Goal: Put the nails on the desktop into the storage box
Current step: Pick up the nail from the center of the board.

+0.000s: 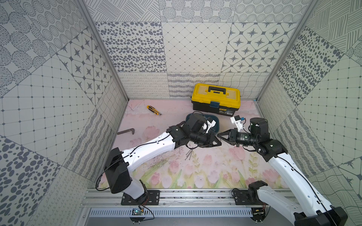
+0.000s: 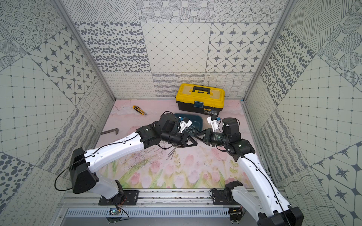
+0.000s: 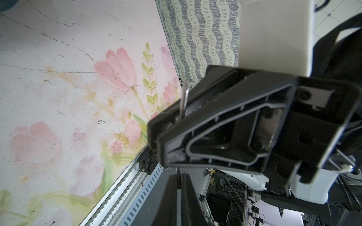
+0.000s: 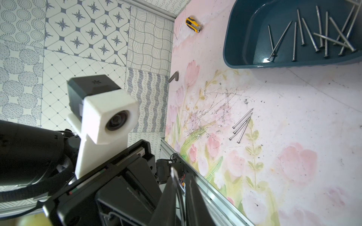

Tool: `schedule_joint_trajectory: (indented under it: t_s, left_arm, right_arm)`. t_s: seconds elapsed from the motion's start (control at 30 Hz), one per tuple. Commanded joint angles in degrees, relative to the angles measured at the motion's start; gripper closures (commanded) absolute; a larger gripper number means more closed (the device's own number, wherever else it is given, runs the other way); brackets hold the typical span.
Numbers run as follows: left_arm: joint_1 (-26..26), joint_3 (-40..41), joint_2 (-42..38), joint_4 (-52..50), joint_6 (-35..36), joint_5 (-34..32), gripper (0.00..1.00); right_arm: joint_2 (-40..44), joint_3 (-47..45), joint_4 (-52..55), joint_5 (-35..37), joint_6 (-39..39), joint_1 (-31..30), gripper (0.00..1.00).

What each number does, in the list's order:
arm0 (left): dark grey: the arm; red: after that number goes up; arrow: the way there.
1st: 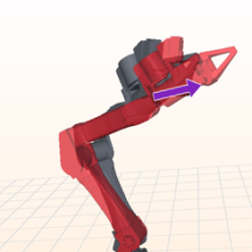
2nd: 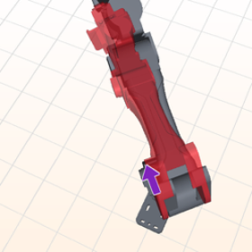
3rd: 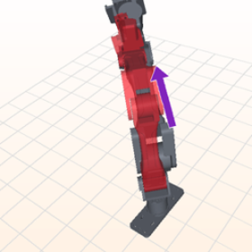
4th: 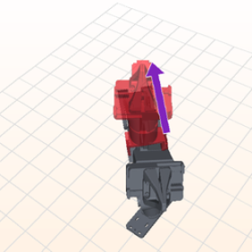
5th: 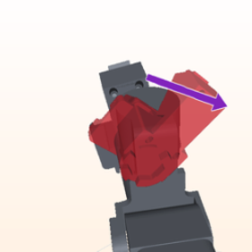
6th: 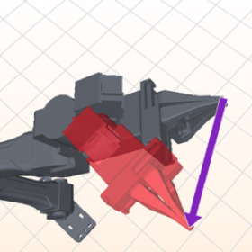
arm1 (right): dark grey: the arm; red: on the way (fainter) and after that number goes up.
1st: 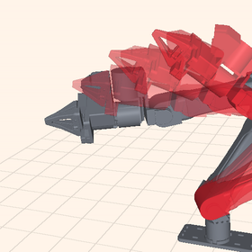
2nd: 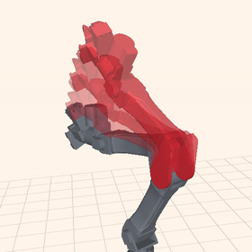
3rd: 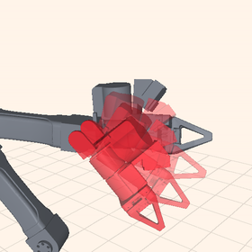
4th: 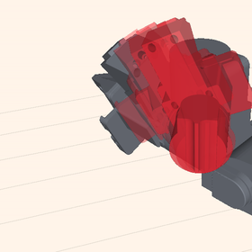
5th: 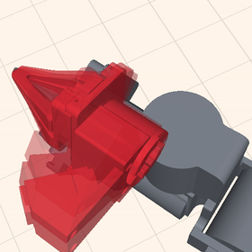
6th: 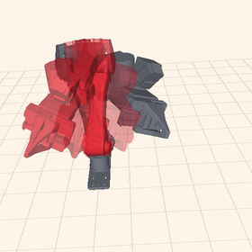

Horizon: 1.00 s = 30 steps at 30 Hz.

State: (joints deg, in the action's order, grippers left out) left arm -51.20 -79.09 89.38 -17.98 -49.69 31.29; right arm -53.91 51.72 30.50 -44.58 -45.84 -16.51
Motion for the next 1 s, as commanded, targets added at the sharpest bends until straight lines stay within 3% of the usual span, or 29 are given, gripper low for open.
schedule_joint_trajectory:
  t_s: [0.0,0.07,0.17,0.3,0.4,0.47,0.67,0.97]
  left_arm:
    - [0.2,-0.5,-0.3,1.7,-0.2,1.4,1.0]
    - [0.4,-0.5,-0.6,1.5,-0.2,1.2,0.95]
    - [0.8,-0.9,-1.2,0.8,-0.1,1.1,0.78]
    - [1.8,-1.9,-2.2,-0.6,0.8,1.7,0.42]
    - [2.5,-1.9,-3.0,-1.0,0.7,2.9,0.27]
    - [2.9,-2.1,-3.7,-1.8,1.0,3.0,0.03]
    - [4.1,-1.2,-7.5,-7.3,2.8,-1.0,0.0]
    - [5.2,6.6,-17.2,-14.5,0.8,-15.5,0.0]
  right_arm:
    - [0.5,0.5,-3.4,-1.3,0.1,-0.4,0.99]
    - [0.3,1.0,-3.4,-1.4,0.5,-0.4,1.0]
    - [0.0,1.5,-3.3,-1.3,1.4,-0.4,1.0]
    - [-1.0,2.8,-3.2,-1.2,2.3,-0.3,1.0]
    - [-1.7,3.5,-3.2,-0.7,2.6,-0.3,1.0]
    - [-2.1,3.9,-3.0,0.1,3.1,-0.3,1.0]
    - [-5.4,5.4,-2.0,3.3,5.0,-0.3,1.0]
    - [-17.3,12.3,0.5,8.2,12.5,-0.3,1.0]
